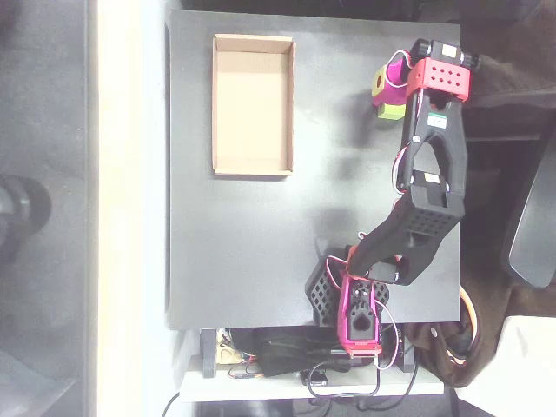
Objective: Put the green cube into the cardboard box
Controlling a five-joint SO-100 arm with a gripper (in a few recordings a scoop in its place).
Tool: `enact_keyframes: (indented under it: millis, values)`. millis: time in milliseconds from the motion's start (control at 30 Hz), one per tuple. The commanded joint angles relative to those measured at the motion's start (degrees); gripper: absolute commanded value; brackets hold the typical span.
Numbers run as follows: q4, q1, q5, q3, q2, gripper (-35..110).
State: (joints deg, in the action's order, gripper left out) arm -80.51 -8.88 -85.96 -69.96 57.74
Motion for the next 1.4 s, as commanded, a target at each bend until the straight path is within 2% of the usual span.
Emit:
enact_keyframes:
  millis: [0,133,400,1367]
  values:
    - [-0.88,-0.79,-0.35,0.00,1.23,9]
    - [-0.97,-0.88,-0.35,0.00,1.32,4]
    - [-0.97,-0.97,0.18,0.00,2.55,4]
    - [-0.79,0.09,0.35,-0.09,41.84,4]
